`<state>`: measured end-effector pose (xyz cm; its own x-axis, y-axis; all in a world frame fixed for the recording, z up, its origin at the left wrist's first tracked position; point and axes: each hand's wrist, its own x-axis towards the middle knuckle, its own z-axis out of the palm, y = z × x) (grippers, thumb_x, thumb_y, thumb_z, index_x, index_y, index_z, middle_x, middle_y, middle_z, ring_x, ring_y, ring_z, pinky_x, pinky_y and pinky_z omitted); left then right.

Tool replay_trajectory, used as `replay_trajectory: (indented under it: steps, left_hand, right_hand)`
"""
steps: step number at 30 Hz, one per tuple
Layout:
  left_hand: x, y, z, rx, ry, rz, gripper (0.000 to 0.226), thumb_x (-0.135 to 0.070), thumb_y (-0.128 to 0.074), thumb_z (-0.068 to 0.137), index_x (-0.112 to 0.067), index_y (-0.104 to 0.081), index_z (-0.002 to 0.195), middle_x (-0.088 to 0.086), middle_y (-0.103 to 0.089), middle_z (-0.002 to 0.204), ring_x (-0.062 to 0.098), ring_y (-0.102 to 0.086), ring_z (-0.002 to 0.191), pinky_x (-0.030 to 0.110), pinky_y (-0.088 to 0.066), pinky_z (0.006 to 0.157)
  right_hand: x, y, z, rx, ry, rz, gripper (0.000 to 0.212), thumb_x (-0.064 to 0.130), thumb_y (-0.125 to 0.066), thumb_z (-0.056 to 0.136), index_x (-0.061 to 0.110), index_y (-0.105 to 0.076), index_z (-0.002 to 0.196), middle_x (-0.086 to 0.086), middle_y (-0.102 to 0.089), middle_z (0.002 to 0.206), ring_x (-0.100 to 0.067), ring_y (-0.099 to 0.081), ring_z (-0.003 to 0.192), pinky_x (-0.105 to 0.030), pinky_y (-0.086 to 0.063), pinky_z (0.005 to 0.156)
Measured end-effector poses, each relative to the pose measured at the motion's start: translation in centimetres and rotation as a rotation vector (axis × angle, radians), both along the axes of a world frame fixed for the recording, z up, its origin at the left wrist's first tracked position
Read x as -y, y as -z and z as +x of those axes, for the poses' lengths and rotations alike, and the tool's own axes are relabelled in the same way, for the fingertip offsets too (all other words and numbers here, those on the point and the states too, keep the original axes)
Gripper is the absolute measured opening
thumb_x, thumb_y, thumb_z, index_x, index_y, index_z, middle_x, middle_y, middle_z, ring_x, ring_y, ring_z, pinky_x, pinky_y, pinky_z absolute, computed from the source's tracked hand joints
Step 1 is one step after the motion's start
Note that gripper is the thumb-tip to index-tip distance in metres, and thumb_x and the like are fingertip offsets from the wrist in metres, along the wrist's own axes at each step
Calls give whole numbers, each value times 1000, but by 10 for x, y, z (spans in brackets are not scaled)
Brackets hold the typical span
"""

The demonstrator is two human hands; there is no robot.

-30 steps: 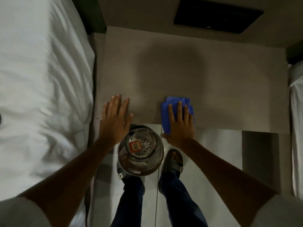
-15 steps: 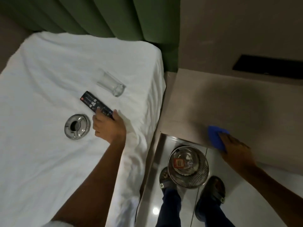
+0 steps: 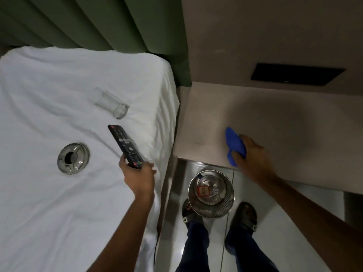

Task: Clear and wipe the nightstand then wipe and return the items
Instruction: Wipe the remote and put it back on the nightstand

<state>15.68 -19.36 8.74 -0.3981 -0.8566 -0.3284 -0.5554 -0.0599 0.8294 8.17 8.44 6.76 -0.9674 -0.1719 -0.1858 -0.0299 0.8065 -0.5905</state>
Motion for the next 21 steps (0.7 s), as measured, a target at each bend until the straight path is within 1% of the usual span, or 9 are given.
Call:
replay_trajectory:
  steps: [3,5,7,9,11,13,16,19,21]
  left_hand:
    - [-51,-3,7,-70,134,130,50,-19,-66,81,-26,-53,129,5,-70,92,29,-69,66,46,-60,63]
    - [-82,-5,9,-85,181,301,32,-36,-59,94,-17,-62,119,8,-71,79,27,-65,57,39,-57,53]
    - [-109,-9,8,-96,190,580,50,-52,-43,98,-9,-68,110,15,-70,77,27,-63,54,32,-54,51]
    - [-127,-8,7,-88,289,725,68,-66,-34,93,-10,-71,108,19,-70,82,29,-65,58,33,-55,55]
    - [-138,-5,3,-74,419,761,82,-80,-33,81,-14,-71,112,26,-71,87,36,-68,68,42,-58,67]
    - [-148,-5,-4,-58,509,768,94,-90,-35,69,-18,-69,119,31,-70,99,43,-69,85,55,-53,82]
    - [-165,-2,-26,19,598,637,101,-93,-25,67,-18,-68,120,22,-75,95,40,-71,81,51,-56,82]
    - [-184,8,-53,87,568,593,106,-101,-25,57,-21,-74,106,13,-77,95,33,-73,92,52,-56,92]
    - [-201,14,-73,85,502,646,102,-97,-21,65,-19,-75,103,11,-78,96,30,-73,96,51,-54,95]
  right_hand:
    - [-1,-10,-3,-12,39,-118,57,36,-46,82,8,-47,131,-16,-66,106,-33,-64,83,-32,-47,74]
    - [-1,-17,-5,-13,29,-181,55,24,-54,88,11,-39,139,-15,-64,112,-30,-64,88,-30,-46,77]
    - [1,-21,-12,-7,25,-205,60,16,-56,89,13,-33,144,-15,-56,130,-31,-60,107,-37,-47,92]
    - [1,-21,-21,-14,-8,-134,61,12,-54,90,10,-28,145,-16,-37,149,-32,-41,133,-41,-34,109]
    - [2,-22,-29,-15,-52,-85,62,9,-53,89,7,-28,145,-15,-29,154,-29,-28,142,-41,-25,116]
    - [-1,-21,-32,-10,-79,-72,61,5,-57,85,4,-34,142,-17,-36,150,-31,-35,138,-40,-29,113]
    - [-13,-17,-23,-8,-96,-45,61,4,-60,79,4,-42,137,-17,-47,142,-35,-47,128,-42,-38,106]
    - [-26,-12,-8,-12,-76,-42,64,0,-62,77,4,-42,137,-17,-46,143,-33,-41,134,-42,-29,113]
    - [-36,-9,1,1,-33,-81,61,2,-57,78,3,-42,137,-18,-46,143,-32,-41,134,-41,-25,114]
